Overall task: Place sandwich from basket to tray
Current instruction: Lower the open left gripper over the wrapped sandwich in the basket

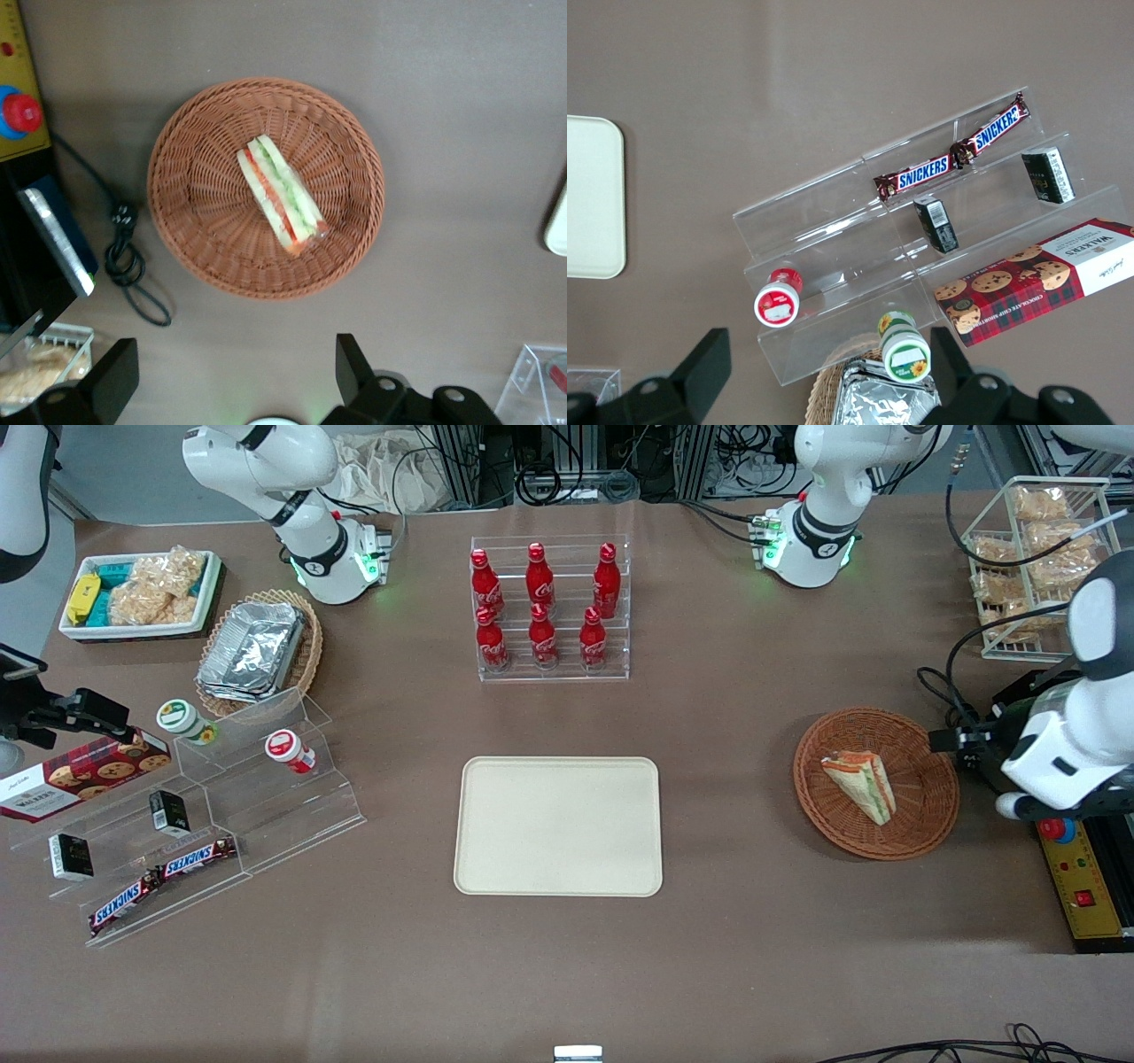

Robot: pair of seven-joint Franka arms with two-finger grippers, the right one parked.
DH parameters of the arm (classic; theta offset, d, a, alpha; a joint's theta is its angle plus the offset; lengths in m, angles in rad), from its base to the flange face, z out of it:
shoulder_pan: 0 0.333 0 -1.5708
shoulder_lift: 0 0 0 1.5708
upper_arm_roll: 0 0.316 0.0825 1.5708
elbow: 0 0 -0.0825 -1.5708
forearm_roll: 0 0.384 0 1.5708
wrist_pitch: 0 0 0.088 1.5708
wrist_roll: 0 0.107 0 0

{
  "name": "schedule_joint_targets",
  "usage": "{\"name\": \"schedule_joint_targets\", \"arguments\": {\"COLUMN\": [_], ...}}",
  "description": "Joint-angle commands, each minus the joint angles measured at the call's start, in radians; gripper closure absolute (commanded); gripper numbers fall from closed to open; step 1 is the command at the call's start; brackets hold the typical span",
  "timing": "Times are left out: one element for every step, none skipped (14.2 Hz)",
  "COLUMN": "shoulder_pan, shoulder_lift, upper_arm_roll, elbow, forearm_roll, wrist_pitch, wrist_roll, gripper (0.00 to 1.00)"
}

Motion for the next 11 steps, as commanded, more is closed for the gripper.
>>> {"name": "schedule_joint_targets", "arguments": {"shoulder_pan": [0.007, 0.007, 0.005, 0.005, 0.005, 0.004, 0.002, 0.002, 0.005, 0.005, 0.007], "shoulder_lift": [-0.093, -0.084, -0.064, -0.046, -0.017, 0.005, 0.02, 0.025, 0.025, 0.034, 0.037], "upper_arm_roll": [-0.001, 0.003, 0.003, 0.003, 0.003, 0.003, 0.003, 0.001, 0.003, 0.003, 0.003], "elbow": [-0.244, -0.272, -0.287, -0.298, -0.309, -0.313, -0.329, -0.345, -0.365, -0.381, -0.405], "forearm_roll": [0.012, 0.01, 0.006, -0.003, -0.005, -0.002, 0.0, -0.002, -0.005, -0.005, -0.005], "wrist_pitch": [0.187, 0.227, 0.261, 0.281, 0.304, 0.327, 0.356, 0.401, 0.436, 0.485, 0.53], "wrist_roll": [-0.006, -0.006, -0.01, -0.03, -0.075, -0.124, -0.164, -0.211, -0.265, -0.315, -0.367], "gripper": [0.01, 0.01, 0.01, 0.01, 0.01, 0.01, 0.01, 0.01, 0.01, 0.01, 0.01]}}
